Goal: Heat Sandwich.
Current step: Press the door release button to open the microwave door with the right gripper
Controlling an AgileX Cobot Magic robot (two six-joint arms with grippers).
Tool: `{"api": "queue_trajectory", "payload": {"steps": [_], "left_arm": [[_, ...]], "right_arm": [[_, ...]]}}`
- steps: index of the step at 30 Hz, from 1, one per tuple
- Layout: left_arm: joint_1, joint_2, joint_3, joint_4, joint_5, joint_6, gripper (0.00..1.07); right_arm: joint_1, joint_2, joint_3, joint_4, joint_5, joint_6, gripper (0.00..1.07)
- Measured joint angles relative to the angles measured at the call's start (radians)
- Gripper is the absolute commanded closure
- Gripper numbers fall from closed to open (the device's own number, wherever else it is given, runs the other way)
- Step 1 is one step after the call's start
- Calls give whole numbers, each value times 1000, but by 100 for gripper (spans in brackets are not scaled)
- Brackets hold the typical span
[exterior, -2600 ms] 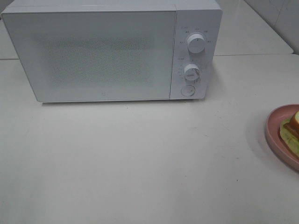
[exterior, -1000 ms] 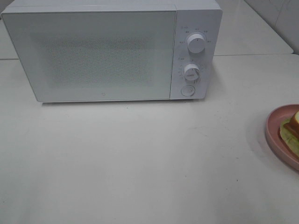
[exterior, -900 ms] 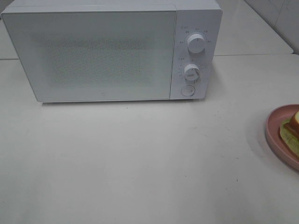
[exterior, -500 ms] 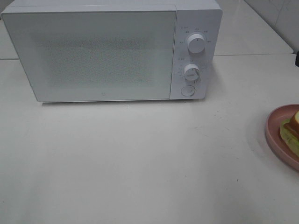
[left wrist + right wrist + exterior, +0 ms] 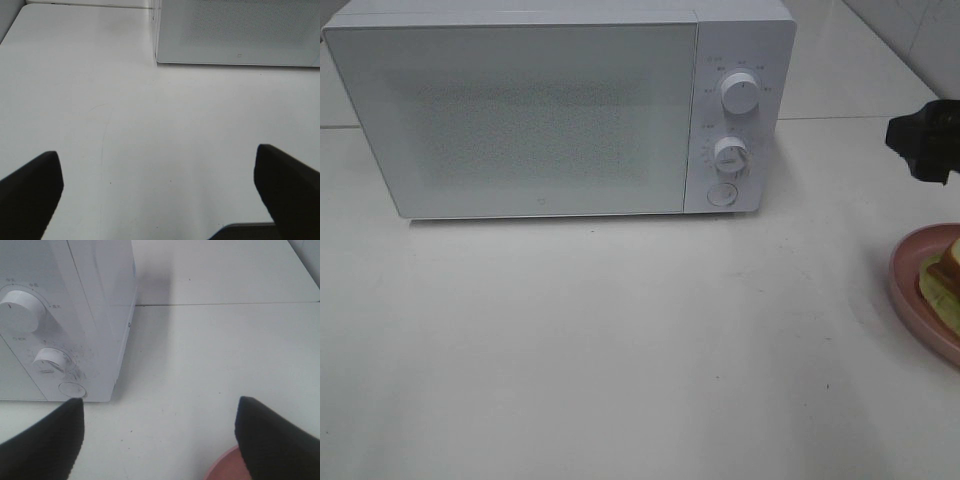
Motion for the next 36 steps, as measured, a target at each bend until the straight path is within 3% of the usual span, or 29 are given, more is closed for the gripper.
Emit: {"api": "queue_trajectory", "payload": {"steps": [5, 10, 17, 24, 28, 36], "left_arm": [[0, 0, 0, 0, 0, 0, 10], [0, 0, 0, 0, -1, 0, 10], [0, 0, 0, 0, -1, 0, 10], [0, 0, 0, 0, -1, 0, 10], [0, 0, 0, 0, -1, 0, 10], [0, 0, 0, 0, -1, 0, 10]], "right_arm": [[0, 72, 71, 84, -197, -55, 33], [57, 151, 124, 223, -429, -210, 33], [262, 305, 136, 465, -715, -349, 33], [400, 398, 136, 596, -812, -359, 33], [541, 481, 134, 728, -888, -365, 33], [667, 551, 134, 850, -907, -366, 33]]}}
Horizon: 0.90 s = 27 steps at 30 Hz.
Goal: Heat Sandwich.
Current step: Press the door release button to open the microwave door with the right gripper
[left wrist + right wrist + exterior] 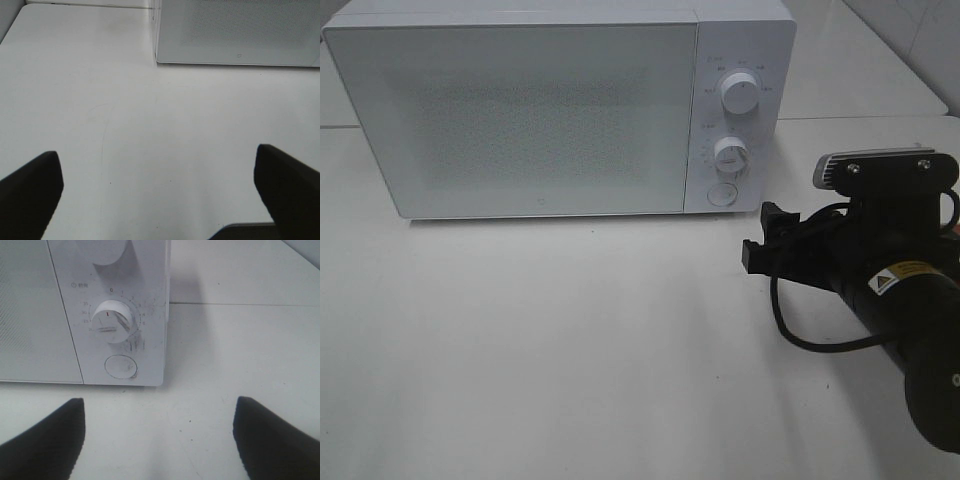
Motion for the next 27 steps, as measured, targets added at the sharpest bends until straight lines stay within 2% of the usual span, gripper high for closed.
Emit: {"api": "queue_trajectory", "payload": {"steps": [6, 16, 21, 25, 27], "left_arm": [[0, 0, 0, 0, 0, 0, 10], [0, 0, 0, 0, 0, 0, 10], [0, 0, 0, 0, 0, 0, 10], [0, 0, 0, 0, 0, 0, 10], [0, 0, 0, 0, 0, 0, 10]], "right_arm": [[63, 25, -39, 78, -13, -60, 33], [66, 25, -49, 82, -13, -63, 33], [66, 25, -51, 82, -13, 69, 33], [66, 25, -51, 82, -13, 322, 33], [66, 25, -51, 82, -13, 372, 34]]}}
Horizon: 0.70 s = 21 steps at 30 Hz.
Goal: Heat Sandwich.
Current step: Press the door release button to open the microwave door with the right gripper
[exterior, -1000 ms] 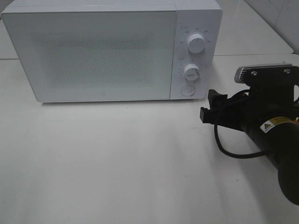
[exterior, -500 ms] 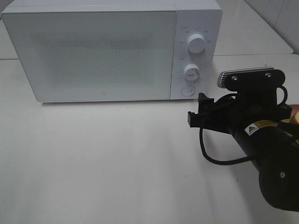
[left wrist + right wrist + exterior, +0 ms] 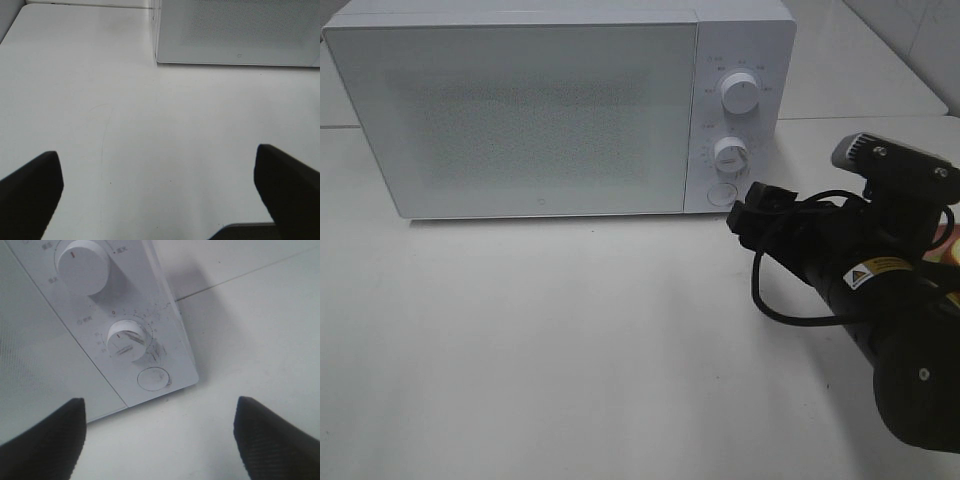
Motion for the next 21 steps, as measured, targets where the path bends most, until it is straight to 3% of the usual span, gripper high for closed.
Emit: {"api": "queue_trajectory", "payload": {"steps": [7, 13, 16, 17, 20, 21], "left_arm": [[0, 0, 0, 0, 0, 0, 10], [0, 0, 0, 0, 0, 0, 10], [0, 0, 0, 0, 0, 0, 10], [0, 0, 0, 0, 0, 0, 10], [0, 0, 0, 0, 0, 0, 10], [0, 0, 0, 0, 0, 0, 10]], "right_arm": [[0, 0, 0, 0, 8, 496, 43], [0, 0, 0, 1, 23, 754, 55], [0, 0, 0, 1, 53, 840, 72], [0, 0, 0, 1, 53, 840, 72], [0, 0, 0, 3, 78, 909, 96], [0, 0, 0, 3, 78, 909, 96]]}}
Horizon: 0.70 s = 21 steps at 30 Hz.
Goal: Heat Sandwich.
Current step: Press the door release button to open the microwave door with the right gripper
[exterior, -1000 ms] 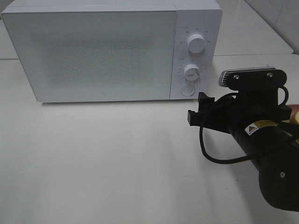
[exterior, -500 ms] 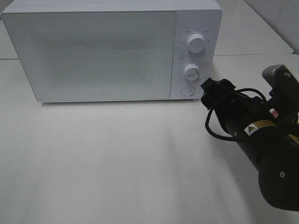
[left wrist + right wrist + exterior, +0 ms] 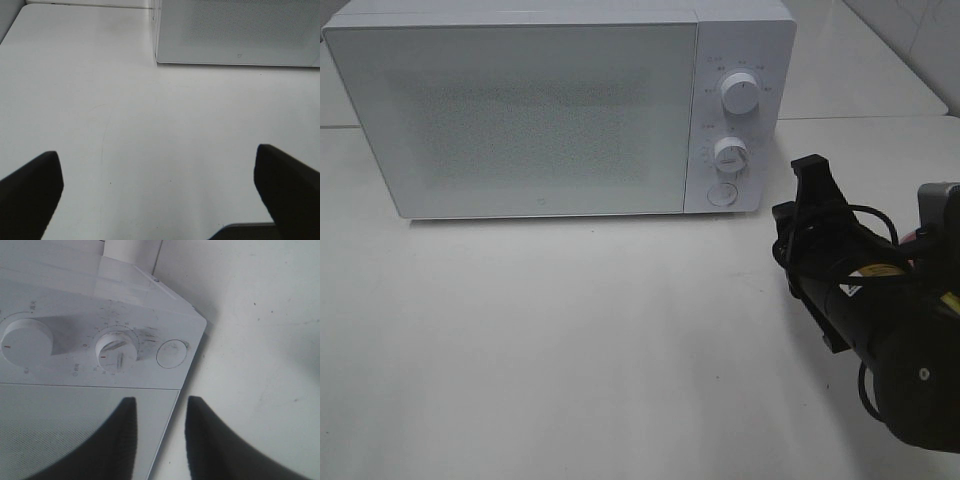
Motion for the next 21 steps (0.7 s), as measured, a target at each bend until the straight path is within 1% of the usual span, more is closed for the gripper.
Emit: {"api": "queue_trajectory", "payload": {"steps": [2, 7, 14, 18, 19, 21], "left_arm": [[0, 0, 0, 0, 0, 0, 10], [0, 0, 0, 0, 0, 0, 10], [0, 0, 0, 0, 0, 0, 10], [0, 0, 0, 0, 0, 0, 10], [0, 0, 0, 0, 0, 0, 10], [0, 0, 0, 0, 0, 0, 10]], "right_arm": [[0, 0, 0, 2, 8, 50, 107], [0, 0, 0, 2, 46, 110, 107], [-5, 9, -7, 2, 58, 134, 107], [-58, 49, -42, -49, 60, 155, 107], [-58, 49, -42, -49, 60, 155, 107], [-94, 83, -73, -98, 76, 194, 107]]}}
